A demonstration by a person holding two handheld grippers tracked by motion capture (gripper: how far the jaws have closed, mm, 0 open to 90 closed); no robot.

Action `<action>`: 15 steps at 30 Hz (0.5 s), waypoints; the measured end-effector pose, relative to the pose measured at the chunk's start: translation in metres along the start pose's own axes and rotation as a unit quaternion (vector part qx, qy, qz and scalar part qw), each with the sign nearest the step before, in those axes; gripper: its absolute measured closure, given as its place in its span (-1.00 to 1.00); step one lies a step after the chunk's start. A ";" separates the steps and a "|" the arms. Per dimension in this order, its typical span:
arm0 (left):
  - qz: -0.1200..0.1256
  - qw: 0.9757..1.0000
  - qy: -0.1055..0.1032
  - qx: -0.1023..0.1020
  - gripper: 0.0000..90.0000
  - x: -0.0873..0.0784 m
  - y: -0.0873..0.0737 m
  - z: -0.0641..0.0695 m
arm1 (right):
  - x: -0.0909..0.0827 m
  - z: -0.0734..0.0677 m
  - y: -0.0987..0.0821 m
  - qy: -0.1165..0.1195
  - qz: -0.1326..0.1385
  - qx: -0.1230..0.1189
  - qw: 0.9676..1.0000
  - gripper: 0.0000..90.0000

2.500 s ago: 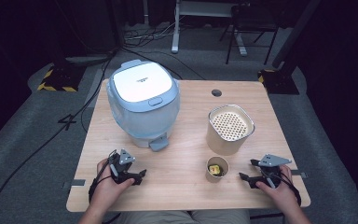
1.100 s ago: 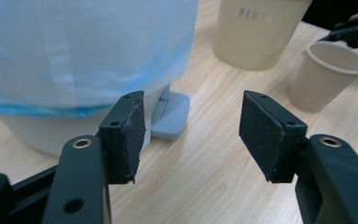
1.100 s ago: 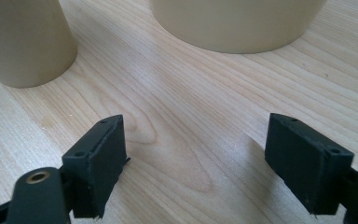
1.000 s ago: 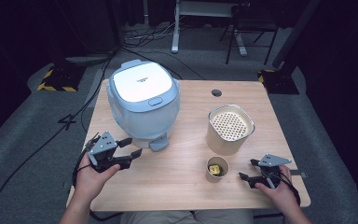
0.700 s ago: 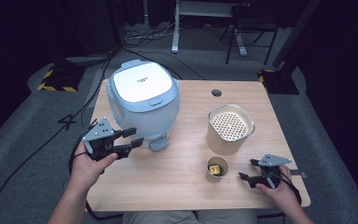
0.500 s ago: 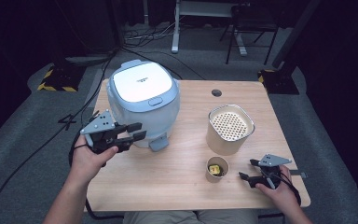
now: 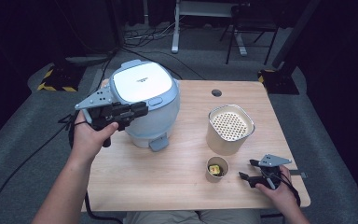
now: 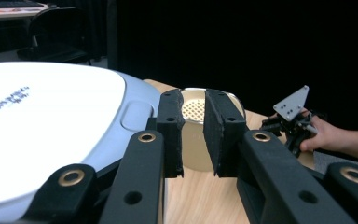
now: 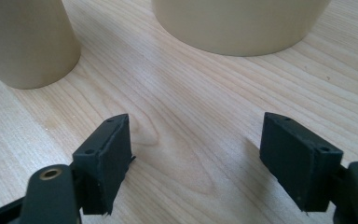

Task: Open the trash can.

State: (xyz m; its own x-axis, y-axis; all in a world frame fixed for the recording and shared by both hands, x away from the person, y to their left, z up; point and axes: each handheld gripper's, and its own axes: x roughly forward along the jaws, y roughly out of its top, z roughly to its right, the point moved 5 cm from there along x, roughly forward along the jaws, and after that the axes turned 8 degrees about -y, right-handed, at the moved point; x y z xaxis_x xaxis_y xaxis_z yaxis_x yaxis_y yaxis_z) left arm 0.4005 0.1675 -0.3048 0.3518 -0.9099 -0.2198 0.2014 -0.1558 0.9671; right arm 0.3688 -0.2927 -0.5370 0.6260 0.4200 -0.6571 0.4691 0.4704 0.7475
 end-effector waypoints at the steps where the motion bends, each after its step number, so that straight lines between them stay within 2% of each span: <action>1: 0.003 1.000 0.002 -0.002 0.71 0.002 0.003 -0.003 | 0.000 0.000 0.000 0.000 0.000 0.001 1.000 -0.43; 6: 0.004 1.000 0.011 -0.002 0.66 0.008 0.008 -0.012 | 0.000 0.000 0.000 0.000 0.000 0.000 1.000 -0.43; 10: -0.016 1.000 0.019 -0.006 0.72 0.015 0.009 -0.017 | 0.000 0.000 0.000 0.000 0.000 0.000 1.000 -0.43; 15: -0.045 0.998 0.031 0.001 0.90 0.024 0.009 -0.018 | 0.000 0.000 0.000 0.000 0.000 0.000 1.000 -0.43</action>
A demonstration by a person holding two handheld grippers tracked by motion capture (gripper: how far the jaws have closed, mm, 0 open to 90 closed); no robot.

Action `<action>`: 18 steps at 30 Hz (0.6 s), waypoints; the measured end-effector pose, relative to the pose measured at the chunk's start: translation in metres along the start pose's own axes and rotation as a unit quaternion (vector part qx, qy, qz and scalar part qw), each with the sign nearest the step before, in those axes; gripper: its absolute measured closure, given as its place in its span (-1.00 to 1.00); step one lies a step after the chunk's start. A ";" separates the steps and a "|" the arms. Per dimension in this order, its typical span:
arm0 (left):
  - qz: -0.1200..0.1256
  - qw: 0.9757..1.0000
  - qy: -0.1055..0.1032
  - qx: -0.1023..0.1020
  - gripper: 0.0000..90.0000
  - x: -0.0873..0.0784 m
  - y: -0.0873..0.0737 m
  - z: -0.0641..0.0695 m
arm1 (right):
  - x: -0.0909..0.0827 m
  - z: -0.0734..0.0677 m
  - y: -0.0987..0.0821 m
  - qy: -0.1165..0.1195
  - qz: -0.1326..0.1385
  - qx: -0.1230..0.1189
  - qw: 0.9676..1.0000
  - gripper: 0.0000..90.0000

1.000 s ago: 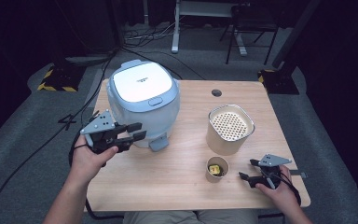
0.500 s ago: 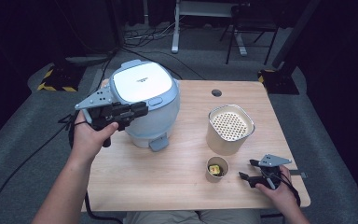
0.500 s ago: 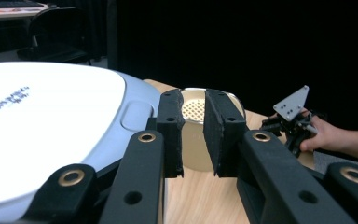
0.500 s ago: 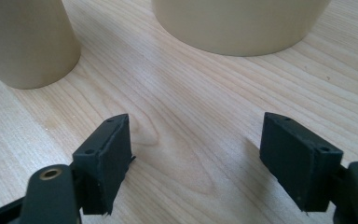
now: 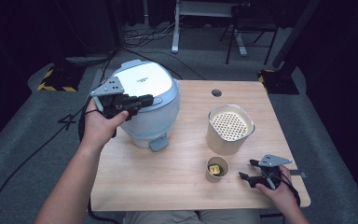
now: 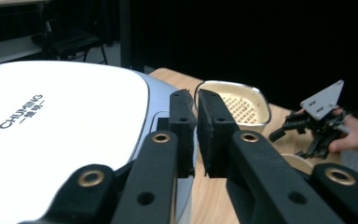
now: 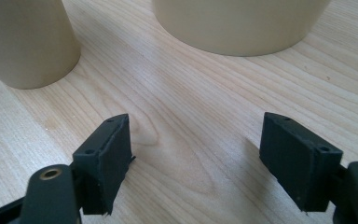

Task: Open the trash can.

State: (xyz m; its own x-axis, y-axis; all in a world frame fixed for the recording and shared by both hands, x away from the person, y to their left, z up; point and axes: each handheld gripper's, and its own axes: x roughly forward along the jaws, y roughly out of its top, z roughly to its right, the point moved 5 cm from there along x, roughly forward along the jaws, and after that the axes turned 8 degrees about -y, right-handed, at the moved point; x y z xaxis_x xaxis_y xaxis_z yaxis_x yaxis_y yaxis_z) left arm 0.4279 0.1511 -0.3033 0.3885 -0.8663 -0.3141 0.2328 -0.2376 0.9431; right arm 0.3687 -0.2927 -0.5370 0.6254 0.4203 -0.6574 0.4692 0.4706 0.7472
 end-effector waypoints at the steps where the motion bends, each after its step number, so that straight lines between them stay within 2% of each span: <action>1: -0.005 1.000 0.003 0.005 0.93 0.001 0.000 -0.001 | 0.000 0.000 0.000 0.000 0.000 0.000 1.000 -0.43; 3: -0.013 1.000 0.008 0.006 0.99 0.004 0.001 -0.002 | 0.000 0.000 0.000 0.000 0.000 0.000 1.000 -0.43; 10: -0.049 0.998 0.028 0.010 1.00 0.013 -0.002 -0.006 | 0.000 0.000 0.000 0.000 0.000 0.001 1.000 -0.43; 17: -0.059 0.997 0.040 0.019 1.00 0.017 0.000 -0.006 | 0.000 0.000 0.000 0.000 0.001 0.002 1.000 -0.42; 18: -0.065 0.997 0.047 0.019 1.00 0.017 0.001 -0.006 | 0.000 0.000 0.000 0.000 0.001 0.002 1.000 -0.42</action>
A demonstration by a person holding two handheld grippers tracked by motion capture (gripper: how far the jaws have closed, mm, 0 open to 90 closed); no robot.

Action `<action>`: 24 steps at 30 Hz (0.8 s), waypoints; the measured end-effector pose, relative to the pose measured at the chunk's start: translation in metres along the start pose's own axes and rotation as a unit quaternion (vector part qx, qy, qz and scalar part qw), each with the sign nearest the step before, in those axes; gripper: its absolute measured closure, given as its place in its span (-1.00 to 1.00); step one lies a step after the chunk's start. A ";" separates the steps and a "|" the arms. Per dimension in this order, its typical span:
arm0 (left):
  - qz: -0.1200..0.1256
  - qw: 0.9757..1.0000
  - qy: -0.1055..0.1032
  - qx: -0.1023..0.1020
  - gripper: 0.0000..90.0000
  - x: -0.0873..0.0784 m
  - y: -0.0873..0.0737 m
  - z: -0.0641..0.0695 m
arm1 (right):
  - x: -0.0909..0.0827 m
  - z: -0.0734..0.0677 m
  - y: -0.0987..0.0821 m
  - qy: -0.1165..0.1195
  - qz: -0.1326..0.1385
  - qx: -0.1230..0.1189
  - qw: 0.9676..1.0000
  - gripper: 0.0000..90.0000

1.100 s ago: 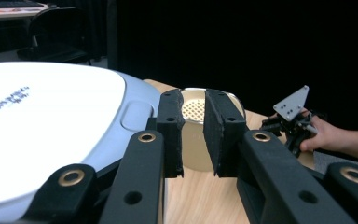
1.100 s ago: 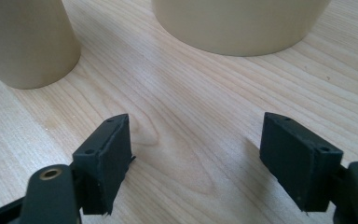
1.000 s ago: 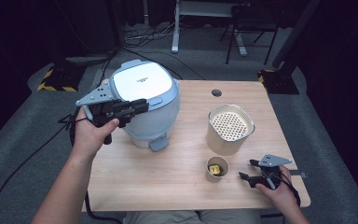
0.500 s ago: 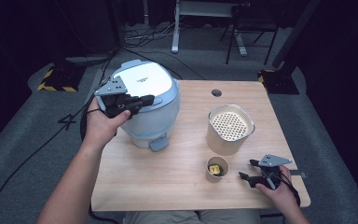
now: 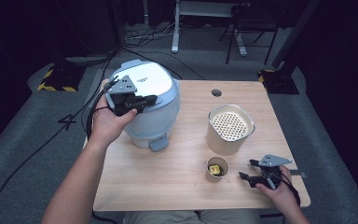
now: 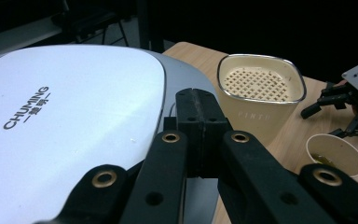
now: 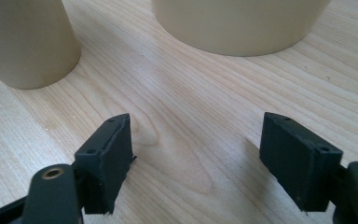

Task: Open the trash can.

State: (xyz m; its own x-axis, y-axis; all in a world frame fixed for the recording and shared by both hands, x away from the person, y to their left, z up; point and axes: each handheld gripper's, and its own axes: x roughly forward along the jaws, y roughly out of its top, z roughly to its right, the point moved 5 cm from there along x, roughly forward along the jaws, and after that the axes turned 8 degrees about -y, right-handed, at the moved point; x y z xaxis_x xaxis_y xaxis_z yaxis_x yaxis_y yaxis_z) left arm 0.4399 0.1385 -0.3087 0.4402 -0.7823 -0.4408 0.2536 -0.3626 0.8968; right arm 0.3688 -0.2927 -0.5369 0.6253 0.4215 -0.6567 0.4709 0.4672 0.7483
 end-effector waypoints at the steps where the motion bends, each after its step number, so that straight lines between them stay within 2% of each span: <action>1: -0.004 1.000 0.005 -0.001 1.00 0.000 0.001 0.000 | 0.000 0.000 0.000 0.000 0.000 0.000 1.000 -0.42; 4: -0.016 1.000 0.006 0.002 1.00 0.001 0.001 0.001 | 0.000 0.000 0.000 0.000 0.000 0.000 1.000 -0.42; 8: -0.013 1.000 0.002 0.001 1.00 0.001 0.000 0.002 | 0.000 0.000 0.000 0.000 0.000 0.000 1.000 -0.42; 10: -0.019 1.000 0.001 0.003 1.00 0.001 -0.001 0.003 | 0.000 0.000 0.000 0.000 0.000 0.000 1.000 -0.42; 13: -0.011 1.000 -0.002 -0.001 0.99 -0.001 -0.001 0.004 | 0.000 0.000 0.000 0.000 0.000 0.000 1.000 -0.42; 15: -0.008 1.000 -0.002 0.000 0.77 -0.002 -0.001 0.004 | 0.000 0.000 0.000 0.000 0.000 0.000 1.000 -0.42; 16: 0.007 1.000 -0.011 -0.002 0.63 -0.004 -0.001 0.007 | 0.000 0.000 0.000 0.000 0.000 0.000 1.000 -0.42; 20: 0.054 0.997 -0.046 -0.003 0.36 -0.011 0.000 0.019 | 0.000 0.000 0.000 0.000 0.000 0.001 1.000 -0.42; 24: 0.056 0.997 -0.060 0.012 0.22 -0.014 -0.003 0.034 | 0.000 0.000 0.000 0.000 0.000 0.000 1.000 -0.42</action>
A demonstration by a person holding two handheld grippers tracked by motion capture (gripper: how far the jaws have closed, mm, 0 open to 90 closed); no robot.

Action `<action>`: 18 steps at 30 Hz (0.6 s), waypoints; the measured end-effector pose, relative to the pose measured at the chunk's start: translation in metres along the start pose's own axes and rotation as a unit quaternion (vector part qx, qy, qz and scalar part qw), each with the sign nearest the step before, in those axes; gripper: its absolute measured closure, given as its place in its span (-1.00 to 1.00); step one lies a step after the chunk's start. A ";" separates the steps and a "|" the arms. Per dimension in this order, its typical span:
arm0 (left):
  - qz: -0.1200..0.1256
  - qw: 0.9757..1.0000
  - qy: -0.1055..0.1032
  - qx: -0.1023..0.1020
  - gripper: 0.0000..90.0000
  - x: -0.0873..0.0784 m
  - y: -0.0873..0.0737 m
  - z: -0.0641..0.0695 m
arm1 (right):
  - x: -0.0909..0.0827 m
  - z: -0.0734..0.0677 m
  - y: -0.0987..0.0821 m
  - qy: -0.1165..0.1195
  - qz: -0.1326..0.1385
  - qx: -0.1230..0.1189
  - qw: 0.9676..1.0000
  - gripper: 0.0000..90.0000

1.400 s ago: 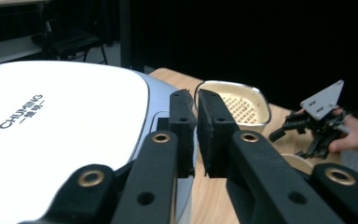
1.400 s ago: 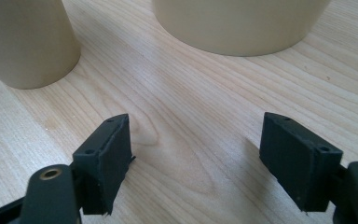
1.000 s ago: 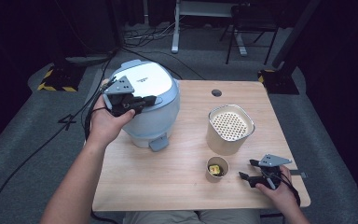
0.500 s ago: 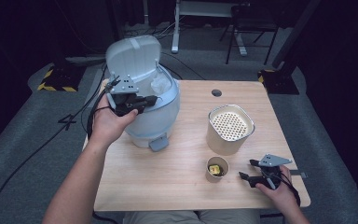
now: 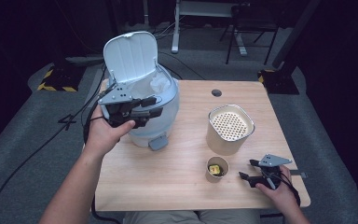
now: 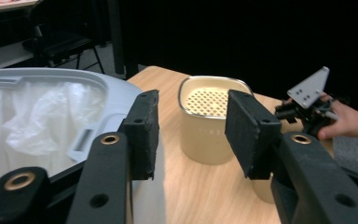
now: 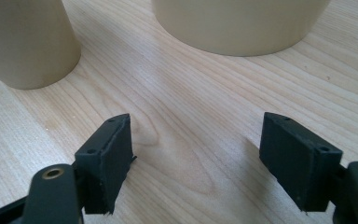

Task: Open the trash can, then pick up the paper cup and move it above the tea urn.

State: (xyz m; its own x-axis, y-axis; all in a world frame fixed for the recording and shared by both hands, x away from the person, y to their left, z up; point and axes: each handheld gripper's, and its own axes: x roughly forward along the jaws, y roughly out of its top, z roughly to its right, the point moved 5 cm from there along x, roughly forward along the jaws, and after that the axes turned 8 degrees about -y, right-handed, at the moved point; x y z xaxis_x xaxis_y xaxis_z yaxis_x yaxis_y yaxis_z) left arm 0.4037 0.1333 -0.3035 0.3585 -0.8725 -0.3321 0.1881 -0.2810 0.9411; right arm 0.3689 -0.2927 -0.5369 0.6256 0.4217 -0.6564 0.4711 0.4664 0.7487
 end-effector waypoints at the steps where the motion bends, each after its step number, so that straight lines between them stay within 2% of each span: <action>1: -0.002 1.000 0.000 0.003 0.22 0.000 -0.001 0.003 | 0.000 0.000 0.000 0.000 0.000 0.000 1.000 -0.42; 5: -0.005 1.000 -0.005 0.008 0.19 0.000 -0.007 0.012 | 0.000 0.000 0.000 0.000 0.000 0.000 1.000 -0.42; 10: 0.000 1.000 -0.023 0.007 -0.02 0.001 -0.028 0.027 | 0.000 0.000 0.000 0.000 0.000 -0.002 1.000 -0.42; 15: -0.022 0.999 -0.027 -0.001 -0.12 0.004 -0.058 0.034 | 0.000 0.000 0.000 0.001 -0.001 -0.001 1.000 -0.42; 16: -0.022 0.999 -0.027 -0.001 -0.14 0.004 -0.058 0.034 | 0.000 0.000 0.000 0.001 -0.001 0.000 1.000 -0.42; 18: -0.043 0.999 -0.014 -0.013 -0.18 0.006 -0.078 0.034 | -0.001 -0.001 -0.001 -0.005 -0.002 0.005 1.000 -0.42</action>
State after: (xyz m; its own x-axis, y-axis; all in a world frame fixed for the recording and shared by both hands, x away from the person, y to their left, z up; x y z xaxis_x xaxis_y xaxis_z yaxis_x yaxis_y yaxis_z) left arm 0.3598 0.1361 -0.3772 0.3146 -0.8564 -0.4093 0.2410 -0.3450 0.9071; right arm 0.3675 -0.2928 -0.5367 0.6293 0.4128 -0.6584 0.4800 0.4598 0.7471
